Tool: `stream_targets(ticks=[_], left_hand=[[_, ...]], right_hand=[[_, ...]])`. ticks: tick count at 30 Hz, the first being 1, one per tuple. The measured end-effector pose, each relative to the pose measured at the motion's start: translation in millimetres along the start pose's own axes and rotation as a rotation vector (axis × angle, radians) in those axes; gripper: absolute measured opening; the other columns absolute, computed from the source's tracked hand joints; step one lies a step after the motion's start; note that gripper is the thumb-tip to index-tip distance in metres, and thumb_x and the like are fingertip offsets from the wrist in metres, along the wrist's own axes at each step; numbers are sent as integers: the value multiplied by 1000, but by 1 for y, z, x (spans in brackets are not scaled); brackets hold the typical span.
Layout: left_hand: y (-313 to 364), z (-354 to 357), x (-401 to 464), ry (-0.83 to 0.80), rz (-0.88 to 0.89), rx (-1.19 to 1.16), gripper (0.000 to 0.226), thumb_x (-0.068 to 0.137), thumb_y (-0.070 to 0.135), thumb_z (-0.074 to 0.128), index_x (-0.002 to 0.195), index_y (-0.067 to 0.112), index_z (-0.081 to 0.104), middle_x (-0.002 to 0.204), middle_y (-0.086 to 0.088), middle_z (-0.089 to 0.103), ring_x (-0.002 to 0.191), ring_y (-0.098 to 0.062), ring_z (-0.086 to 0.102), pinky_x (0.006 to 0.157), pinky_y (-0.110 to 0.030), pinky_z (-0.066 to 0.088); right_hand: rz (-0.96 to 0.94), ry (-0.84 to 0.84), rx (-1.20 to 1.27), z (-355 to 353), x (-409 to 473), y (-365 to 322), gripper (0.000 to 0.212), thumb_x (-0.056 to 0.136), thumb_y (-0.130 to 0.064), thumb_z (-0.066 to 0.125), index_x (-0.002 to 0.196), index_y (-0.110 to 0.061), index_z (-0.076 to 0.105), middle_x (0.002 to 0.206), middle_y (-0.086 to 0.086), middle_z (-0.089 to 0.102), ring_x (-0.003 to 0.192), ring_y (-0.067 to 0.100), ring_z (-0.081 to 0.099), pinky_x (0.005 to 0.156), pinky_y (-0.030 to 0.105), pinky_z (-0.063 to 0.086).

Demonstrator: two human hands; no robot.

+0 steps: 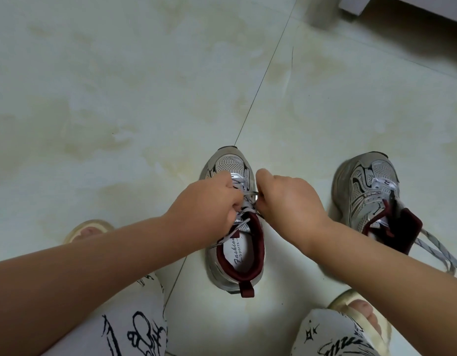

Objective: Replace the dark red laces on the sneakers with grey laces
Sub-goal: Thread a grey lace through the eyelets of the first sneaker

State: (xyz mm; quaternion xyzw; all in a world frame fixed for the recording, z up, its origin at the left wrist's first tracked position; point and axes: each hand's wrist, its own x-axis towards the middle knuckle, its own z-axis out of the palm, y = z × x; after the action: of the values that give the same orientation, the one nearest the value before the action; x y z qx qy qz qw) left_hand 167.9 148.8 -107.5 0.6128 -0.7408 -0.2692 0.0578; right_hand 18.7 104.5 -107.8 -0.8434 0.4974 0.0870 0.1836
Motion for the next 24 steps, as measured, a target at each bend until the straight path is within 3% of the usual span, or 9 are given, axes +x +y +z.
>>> stream_targets(ticks=[2,6,9,13,16,19,20,22,24], left_hand=[[5,1,0,3,-34,84,27,86,26,40,87,13,64,89,0,46,75,-19,45,60,-27,32],[8,-1,10,-113,-128,157,27,92,36,47,103,18,63,107,-1,46,103,-18,44,75,-29,41],[10,-5,16,-153,-141,173,19,89,30,52,92,13,60,101,-3,43,92,-19,43,72,-31,40],[10,-11,21,-239,-187,93,18,85,23,61,71,12,56,82,-4,52,77,-22,52,66,-29,40],[2,-16,22,-312,-263,-186,18,84,23,65,75,8,64,73,-1,59,72,-16,55,61,-24,38],[-14,-27,17,-470,-315,-703,21,89,11,58,68,13,57,62,3,48,55,-5,41,53,-15,32],[-23,-28,15,-536,-312,-875,24,89,7,56,67,14,53,63,2,45,57,-5,39,56,-14,32],[-34,-27,10,-594,-330,-1130,16,83,9,58,69,14,52,79,-7,45,75,-14,43,76,-22,39],[-37,-22,7,-559,-371,-1095,12,75,22,60,66,16,56,84,-7,49,83,-15,47,88,-31,42]], right_hand=[[54,25,54,0,0,1,15,89,-18,44,85,-14,30,69,6,48,67,34,41,53,37,30],[299,99,563,8,2,7,6,86,-14,47,80,-15,45,77,12,61,73,37,56,67,42,49],[275,5,718,14,1,10,17,86,-8,44,77,-21,49,72,13,61,65,37,58,66,44,53],[287,-81,887,14,0,15,19,88,-3,50,74,-14,53,63,4,56,50,19,54,55,29,49],[325,-139,1049,12,0,14,20,89,0,53,72,-12,52,67,8,55,49,18,54,49,23,48],[311,-194,1109,13,0,12,21,89,-1,54,72,-12,52,67,6,53,54,15,53,50,20,48],[301,-220,1108,12,0,12,21,89,0,54,72,-13,52,67,4,52,57,15,53,52,20,48],[291,-286,1123,10,0,12,18,88,1,52,75,-12,54,69,2,53,64,15,52,57,22,48],[298,-347,1165,6,2,13,12,86,0,50,81,-10,55,71,2,53,66,14,50,62,25,47]])
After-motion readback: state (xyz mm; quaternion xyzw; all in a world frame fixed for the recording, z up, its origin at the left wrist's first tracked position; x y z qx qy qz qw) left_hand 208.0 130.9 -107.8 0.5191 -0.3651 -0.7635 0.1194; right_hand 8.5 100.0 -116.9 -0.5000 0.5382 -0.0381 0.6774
